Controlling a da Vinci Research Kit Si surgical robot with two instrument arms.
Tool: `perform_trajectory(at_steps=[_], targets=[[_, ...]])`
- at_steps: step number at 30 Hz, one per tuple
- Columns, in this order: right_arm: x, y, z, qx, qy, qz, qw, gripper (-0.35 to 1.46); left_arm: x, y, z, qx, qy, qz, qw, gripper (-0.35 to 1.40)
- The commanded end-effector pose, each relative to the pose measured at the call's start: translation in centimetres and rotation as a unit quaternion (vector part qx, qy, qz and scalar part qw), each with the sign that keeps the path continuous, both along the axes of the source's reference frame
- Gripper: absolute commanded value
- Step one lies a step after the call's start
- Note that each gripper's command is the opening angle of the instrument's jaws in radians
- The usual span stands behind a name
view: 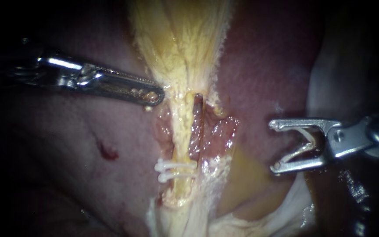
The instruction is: Clipping third clip left tube
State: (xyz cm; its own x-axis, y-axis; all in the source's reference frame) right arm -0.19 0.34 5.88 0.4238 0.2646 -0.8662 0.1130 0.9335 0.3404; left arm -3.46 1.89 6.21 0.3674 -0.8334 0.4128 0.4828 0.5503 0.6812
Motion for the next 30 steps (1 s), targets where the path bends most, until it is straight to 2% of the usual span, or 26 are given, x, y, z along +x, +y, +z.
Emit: perform_trajectory(at_steps=[1,4,8,11,18,22,30], targets=[[0.0,0.0,0.0,0.0,0.0,0.0,1.0,0.5,0.0,0.0,0.0,0.0,0.0,0.0,1.0,-0.35],[0.0,0.0,0.0,0.0,0.0,0.0,1.0,0.5,0.02,0.01,-0.03,-0.001,-0.001,0.002,1.0,-0.35],[0.01,0.0,0.0,0.003,-0.001,0.002,1.0,0.5,0.08,0.1,-0.16,0.007,-0.002,0.0,1.0,-0.35],[0.01,0.0,0.0,0.003,-0.001,0.002,1.0,0.5,0.17,0.18,-0.31,0.006,0.001,-0.005,1.0,-0.35],[0.01,0.01,0.0,0.003,-0.001,0.002,1.0,0.49,0.36,0.39,-0.73,0.0,-0.002,-0.029,0.9996,-0.35],[0.02,0.01,0.0,0.003,-0.001,0.002,1.0,0.49,0.36,0.39,-0.79,0.001,-0.001,-0.03,0.9995,-0.35],[0.14,0.02,0.02,0.019,0.0,0.007,0.9998,0.49,0.3,0.3,-0.73,-0.003,0.001,-0.033,0.9994,-0.35]])
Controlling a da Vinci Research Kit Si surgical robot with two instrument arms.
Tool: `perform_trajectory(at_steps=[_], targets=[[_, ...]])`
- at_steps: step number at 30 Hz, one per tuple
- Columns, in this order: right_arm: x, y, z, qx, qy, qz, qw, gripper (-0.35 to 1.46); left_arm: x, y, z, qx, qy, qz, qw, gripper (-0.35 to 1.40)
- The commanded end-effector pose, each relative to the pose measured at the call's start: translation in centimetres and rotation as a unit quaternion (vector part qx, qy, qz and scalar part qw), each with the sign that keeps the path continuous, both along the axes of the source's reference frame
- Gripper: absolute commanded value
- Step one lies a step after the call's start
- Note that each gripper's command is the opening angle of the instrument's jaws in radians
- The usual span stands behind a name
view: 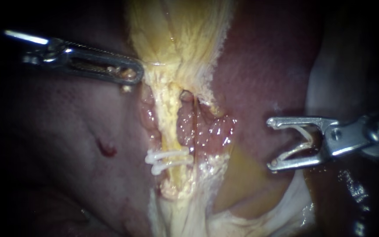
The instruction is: Clipping third clip left tube
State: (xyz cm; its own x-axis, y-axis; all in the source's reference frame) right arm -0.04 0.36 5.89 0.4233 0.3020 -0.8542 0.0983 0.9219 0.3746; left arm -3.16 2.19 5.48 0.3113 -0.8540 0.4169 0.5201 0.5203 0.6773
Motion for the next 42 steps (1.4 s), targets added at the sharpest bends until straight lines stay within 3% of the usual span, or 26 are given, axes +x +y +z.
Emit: perform_trajectory(at_steps=[1,7,19,26,42], targets=[[0.03,-0.01,0.01,0.004,0.003,0.002,1.0,0.5,-0.01,-0.01,0.02,0.0,0.0,0.001,1.0,-0.35],[0.36,-0.04,0.14,0.027,0.004,0.018,0.9995,0.5,-0.03,-0.03,0.03,0.0,-0.001,0.001,1.0,-0.35],[1.13,-0.2,0.61,0.097,0.004,0.039,0.9946,0.49,-0.04,-0.05,0.05,0.0,-0.001,0.002,1.0,-0.35],[1.23,-0.13,0.61,0.119,0.021,0.062,0.9907,0.48,-0.04,-0.05,0.05,0.0,-0.001,0.002,1.0,-0.35],[1.28,0.04,0.96,0.156,0.017,0.08,0.9844,0.48,-0.04,-0.06,0.05,0.0,-0.001,0.002,1.0,-0.35]])
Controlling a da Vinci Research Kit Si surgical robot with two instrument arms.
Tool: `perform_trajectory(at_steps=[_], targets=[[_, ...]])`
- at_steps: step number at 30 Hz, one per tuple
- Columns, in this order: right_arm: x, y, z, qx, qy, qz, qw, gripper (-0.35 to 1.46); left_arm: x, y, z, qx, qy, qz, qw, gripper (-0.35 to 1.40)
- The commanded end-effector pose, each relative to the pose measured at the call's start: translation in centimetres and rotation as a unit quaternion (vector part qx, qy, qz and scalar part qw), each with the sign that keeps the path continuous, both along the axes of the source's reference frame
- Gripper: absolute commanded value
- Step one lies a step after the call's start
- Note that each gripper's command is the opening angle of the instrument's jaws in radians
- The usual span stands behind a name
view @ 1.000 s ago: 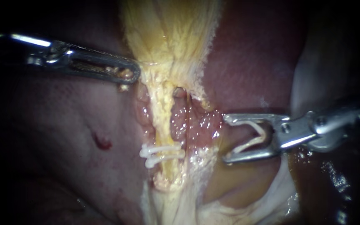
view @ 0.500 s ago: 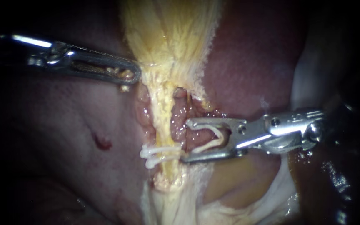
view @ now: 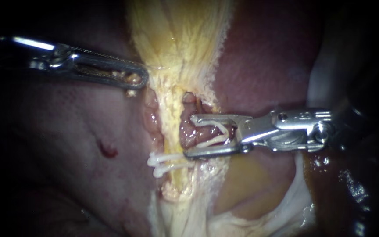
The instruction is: Clipping third clip left tube
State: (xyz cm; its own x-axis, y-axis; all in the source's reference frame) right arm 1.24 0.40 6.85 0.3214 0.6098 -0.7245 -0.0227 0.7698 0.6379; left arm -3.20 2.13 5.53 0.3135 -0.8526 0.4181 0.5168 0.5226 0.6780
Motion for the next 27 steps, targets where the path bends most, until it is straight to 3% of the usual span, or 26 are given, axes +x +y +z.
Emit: perform_trajectory(at_steps=[1,9,15,27], targets=[[-0.01,0.0,0.02,0.004,0.0,0.0,1.0,0.48,0.0,0.0,0.0,0.0,0.0,0.0,1.0,-0.35],[0.02,0.01,0.1,0.021,0.011,-0.003,0.9997,0.48,0.0,0.0,0.0,0.0,0.0,0.0,1.0,-0.35],[0.12,-0.01,0.13,0.037,0.032,-0.008,0.9988,0.48,0.0,0.0,0.0,0.0,0.0,0.0,1.0,-0.35],[0.39,-0.16,0.08,0.055,0.075,-0.029,0.9952,0.48,0.0,0.0,0.01,0.0,0.0,0.0,1.0,-0.35]])
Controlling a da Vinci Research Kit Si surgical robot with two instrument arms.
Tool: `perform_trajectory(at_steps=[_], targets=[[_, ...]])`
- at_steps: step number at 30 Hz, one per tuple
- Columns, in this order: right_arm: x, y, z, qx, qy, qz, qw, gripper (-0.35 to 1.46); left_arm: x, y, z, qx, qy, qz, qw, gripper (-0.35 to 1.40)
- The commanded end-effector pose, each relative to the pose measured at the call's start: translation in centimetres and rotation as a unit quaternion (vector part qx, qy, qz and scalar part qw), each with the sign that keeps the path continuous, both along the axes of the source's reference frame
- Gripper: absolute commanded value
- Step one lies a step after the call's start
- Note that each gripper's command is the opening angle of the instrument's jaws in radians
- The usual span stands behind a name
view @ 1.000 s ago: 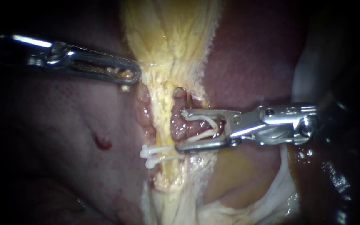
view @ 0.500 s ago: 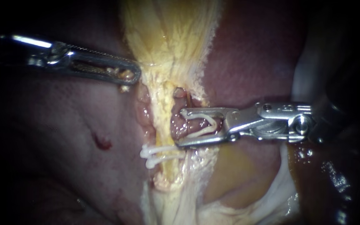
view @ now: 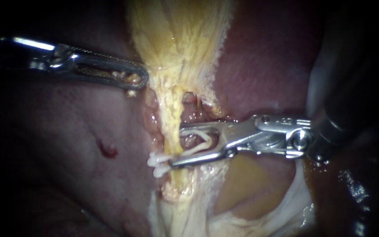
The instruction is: Clipping third clip left tube
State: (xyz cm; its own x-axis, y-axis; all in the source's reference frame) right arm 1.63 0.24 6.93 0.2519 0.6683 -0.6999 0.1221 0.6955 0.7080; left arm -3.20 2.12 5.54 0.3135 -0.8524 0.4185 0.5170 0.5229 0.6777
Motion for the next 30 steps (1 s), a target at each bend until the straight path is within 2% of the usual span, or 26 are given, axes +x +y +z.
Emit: perform_trajectory(at_steps=[1,10,15,19,25,30], targets=[[0.02,-0.01,-0.02,0.002,0.005,0.0,1.0,0.48,0.0,0.0,0.0,0.0,0.0,0.0,1.0,-0.35],[0.24,-0.02,-0.07,0.023,0.048,-0.004,0.9986,0.47,-0.01,-0.01,0.03,0.0,-0.001,0.001,1.0,-0.35],[0.38,-0.03,-0.03,0.025,0.062,-0.011,0.9977,0.46,-0.01,-0.02,0.03,0.0,-0.001,0.001,1.0,-0.35],[0.48,-0.06,0.02,0.026,0.069,-0.014,0.9972,0.45,-0.02,-0.02,0.04,0.0,-0.001,0.001,1.0,-0.35],[0.61,-0.08,0.14,0.027,0.072,-0.01,0.997,0.45,-0.02,-0.02,0.04,0.0,-0.001,0.001,1.0,-0.35],[0.61,-0.05,0.16,0.031,0.079,-0.005,0.9964,0.45,-0.02,-0.02,0.04,0.0,-0.001,0.001,1.0,-0.35]])
